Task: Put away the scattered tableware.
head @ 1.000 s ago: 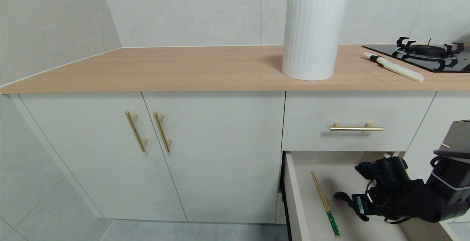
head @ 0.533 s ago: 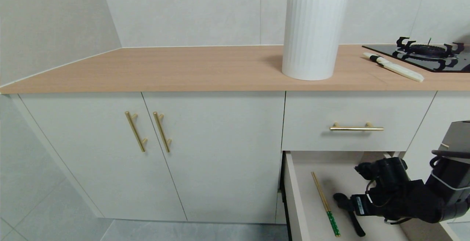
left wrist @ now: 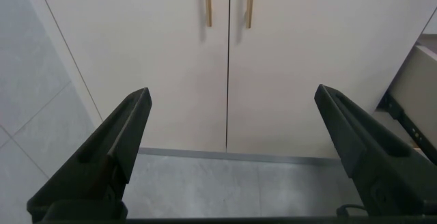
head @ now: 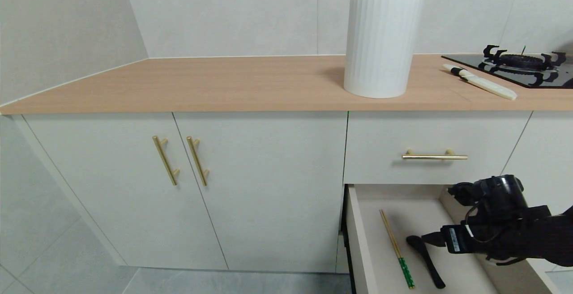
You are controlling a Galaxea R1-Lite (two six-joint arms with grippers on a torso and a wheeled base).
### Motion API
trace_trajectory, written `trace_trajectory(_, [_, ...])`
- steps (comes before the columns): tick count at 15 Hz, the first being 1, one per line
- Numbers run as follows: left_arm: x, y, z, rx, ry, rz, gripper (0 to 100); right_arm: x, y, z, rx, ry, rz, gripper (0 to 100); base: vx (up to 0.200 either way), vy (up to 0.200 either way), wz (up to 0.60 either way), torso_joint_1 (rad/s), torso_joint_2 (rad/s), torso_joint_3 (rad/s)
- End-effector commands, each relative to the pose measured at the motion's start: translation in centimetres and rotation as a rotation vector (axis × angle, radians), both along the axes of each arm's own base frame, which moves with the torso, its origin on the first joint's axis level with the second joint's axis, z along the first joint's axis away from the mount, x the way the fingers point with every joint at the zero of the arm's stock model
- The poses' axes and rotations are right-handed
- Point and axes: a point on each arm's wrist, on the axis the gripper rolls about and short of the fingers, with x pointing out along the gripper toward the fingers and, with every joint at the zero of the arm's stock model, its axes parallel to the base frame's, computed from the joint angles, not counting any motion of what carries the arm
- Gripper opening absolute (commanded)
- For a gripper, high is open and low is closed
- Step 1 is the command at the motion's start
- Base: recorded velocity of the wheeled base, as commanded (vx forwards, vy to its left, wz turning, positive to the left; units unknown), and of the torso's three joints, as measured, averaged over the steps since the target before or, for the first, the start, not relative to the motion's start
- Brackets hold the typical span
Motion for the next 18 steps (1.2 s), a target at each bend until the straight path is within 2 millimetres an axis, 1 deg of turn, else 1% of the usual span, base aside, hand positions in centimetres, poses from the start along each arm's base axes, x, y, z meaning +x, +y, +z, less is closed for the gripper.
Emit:
trace_trajectory(1, [0.0, 0.0, 0.0, -0.003, 0.0, 0.001, 100, -2.6, 0.3, 6.4, 0.027, -0.101, 0.037, 100, 0.0, 0.0, 0.0, 0.0, 0.0, 0.0])
trace_trajectory(2, [0.0, 0.0, 0.0, -0.003, 0.0, 0.001, 100, -3.4, 0.4, 7.6, 0.041, -0.093, 0.058, 100, -0.2, 0.0, 0.0, 0.002, 0.0, 0.002])
trace_trajectory(5, [0.0, 0.0, 0.0, -0.003, 0.0, 0.001, 100, -5.8, 1.0, 10.3, 0.052, -0.038, 0.12, 100, -0.2, 0.0, 0.0, 0.007, 0.0, 0.001])
trace_trajectory(8, [0.0, 0.0, 0.0, -0.003, 0.0, 0.001, 100, -7.7, 1.4, 11.0, 0.023, 0.041, 0.177, 100, -0.2, 0.0, 0.0, -0.001, 0.0, 0.009])
trace_trajectory(10, [0.0, 0.0, 0.0, -0.001, 0.0, 0.001, 100, -9.0, 1.5, 10.7, -0.033, 0.132, 0.254, 100, 0.0, 0.0, 0.0, 0.0, 0.0, 0.0])
trace_trajectory(11, [0.0, 0.0, 0.0, -0.001, 0.0, 0.001, 100, -9.2, 1.5, 10.6, -0.044, 0.152, 0.27, 100, 0.0, 0.0, 0.0, 0.0, 0.0, 0.0])
trace_trajectory(12, [0.0, 0.0, 0.0, -0.003, 0.0, 0.001, 100, -10.0, 1.8, 10.0, -0.086, 0.231, 0.342, 100, 0.0, 0.0, 0.0, 0.0, 0.0, 0.0])
trace_trajectory(14, [0.0, 0.0, 0.0, -0.001, 0.0, 0.001, 100, -10.5, 2.4, 9.3, -0.118, 0.307, 0.409, 100, 0.0, 0.0, 0.0, 0.0, 0.0, 0.0])
trace_trajectory(16, [0.0, 0.0, 0.0, -0.001, 0.0, 0.001, 100, -10.4, 3.3, 8.2, -0.143, 0.383, 0.453, 100, 0.0, 0.0, 0.0, 0.0, 0.0, 0.0])
trace_trajectory(18, [0.0, 0.0, 0.0, -0.001, 0.0, 0.001, 100, -9.5, 3.9, 6.8, -0.163, 0.458, 0.46, 100, 0.0, 0.0, 0.0, 0.0, 0.0, 0.0])
